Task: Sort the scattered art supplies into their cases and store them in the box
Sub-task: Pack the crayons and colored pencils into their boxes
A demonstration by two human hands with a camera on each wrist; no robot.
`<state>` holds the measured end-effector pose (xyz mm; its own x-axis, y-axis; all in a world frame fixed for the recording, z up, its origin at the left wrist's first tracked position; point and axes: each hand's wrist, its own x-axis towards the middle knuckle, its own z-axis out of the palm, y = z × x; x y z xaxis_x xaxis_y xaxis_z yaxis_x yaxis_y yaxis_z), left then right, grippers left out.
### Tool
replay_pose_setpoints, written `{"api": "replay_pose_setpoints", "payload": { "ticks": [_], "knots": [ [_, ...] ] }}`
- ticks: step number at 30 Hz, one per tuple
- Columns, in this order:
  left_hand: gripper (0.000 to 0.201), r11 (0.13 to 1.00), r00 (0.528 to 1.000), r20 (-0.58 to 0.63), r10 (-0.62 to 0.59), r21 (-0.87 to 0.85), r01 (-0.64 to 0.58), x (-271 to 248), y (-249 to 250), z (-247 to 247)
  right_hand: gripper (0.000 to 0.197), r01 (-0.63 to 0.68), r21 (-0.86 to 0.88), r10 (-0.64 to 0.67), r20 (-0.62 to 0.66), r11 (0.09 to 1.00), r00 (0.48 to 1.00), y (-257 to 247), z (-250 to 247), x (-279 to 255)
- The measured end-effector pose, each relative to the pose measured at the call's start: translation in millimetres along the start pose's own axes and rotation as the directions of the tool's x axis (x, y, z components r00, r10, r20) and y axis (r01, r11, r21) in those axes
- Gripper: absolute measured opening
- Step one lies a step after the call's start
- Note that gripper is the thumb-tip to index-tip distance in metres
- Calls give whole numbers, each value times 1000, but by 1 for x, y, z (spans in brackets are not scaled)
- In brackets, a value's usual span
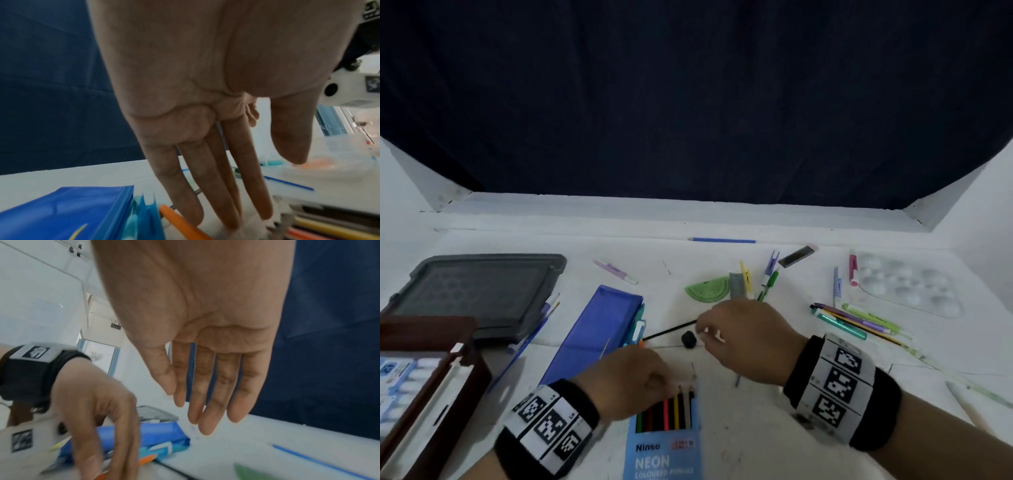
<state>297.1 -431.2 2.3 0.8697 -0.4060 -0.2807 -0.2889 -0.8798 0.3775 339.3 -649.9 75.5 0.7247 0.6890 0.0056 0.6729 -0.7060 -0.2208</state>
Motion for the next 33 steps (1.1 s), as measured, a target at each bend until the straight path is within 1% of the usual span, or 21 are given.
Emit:
{"api": "replay_pose_setpoints", "payload": {
  "ticks": [2, 3, 5, 6, 8, 10, 13, 15, 16, 18, 19, 23, 26, 31, 33],
  "knots": [
    [22, 993, 1000, -18, -11, -117, 9, 6, -3, -13, 25, -27, -53, 26, -31, 998, 999, 16, -21, 12],
    [18, 988, 999, -54, -7, -153, -1, 10, -4, -20, 23, -43, -99, 40, -28, 994, 999, 26, -30, 20],
    [12, 980, 984, -180, 5, -196, -41, 24, -8, -34, 20, -92, -170, 92, -10, 981, 996, 50, -40, 34],
    [10, 970, 967, -255, -9, -238, -53, 33, -10, -41, 19, -128, -190, 131, -1, 973, 991, 64, -44, 41],
    [6, 940, 925, -371, -80, -337, -54, 56, -19, -54, 19, -200, -228, 212, 29, 953, 977, 93, -45, 56],
    [7, 916, 897, -417, -148, -399, -34, 86, -30, -65, 18, -254, -272, 282, 69, 928, 957, 123, -40, 71],
    [7, 894, 885, -381, -268, -440, 81, 131, -44, -75, 24, -330, -301, 381, 129, 895, 915, 161, -28, 89],
    [12, 887, 881, -348, -319, -438, 148, 160, -51, -80, 13, -373, -291, 429, 161, 881, 889, 182, -20, 100],
    [18, 879, 885, -323, -337, -445, 172, 174, -53, -82, 14, -393, -280, 449, 175, 876, 876, 191, -16, 104],
    [30, 864, 889, -265, -374, -449, 230, 200, -56, -85, 24, -426, -261, 480, 199, 866, 855, 206, -8, 112],
    [34, 861, 885, -250, -392, -437, 258, 213, -58, -86, 26, -428, -260, 483, 207, 866, 851, 213, -4, 116],
    [40, 878, 874, -247, -419, -356, 320, 250, -62, -85, 37, -413, -294, 488, 266, 862, 831, 228, 12, 121],
    [40, 881, 868, -238, -435, -313, 355, 262, -65, -82, 44, -405, -282, 478, 278, 870, 833, 233, 23, 119],
    [32, 861, 842, -274, -464, -364, 356, 267, -65, -79, 44, -380, -278, 453, 277, 882, 847, 232, 26, 117],
    [30, 853, 840, -276, -468, -392, 346, 266, -63, -78, 42, -368, -277, 440, 268, 887, 857, 232, 26, 116]
  ]
}}
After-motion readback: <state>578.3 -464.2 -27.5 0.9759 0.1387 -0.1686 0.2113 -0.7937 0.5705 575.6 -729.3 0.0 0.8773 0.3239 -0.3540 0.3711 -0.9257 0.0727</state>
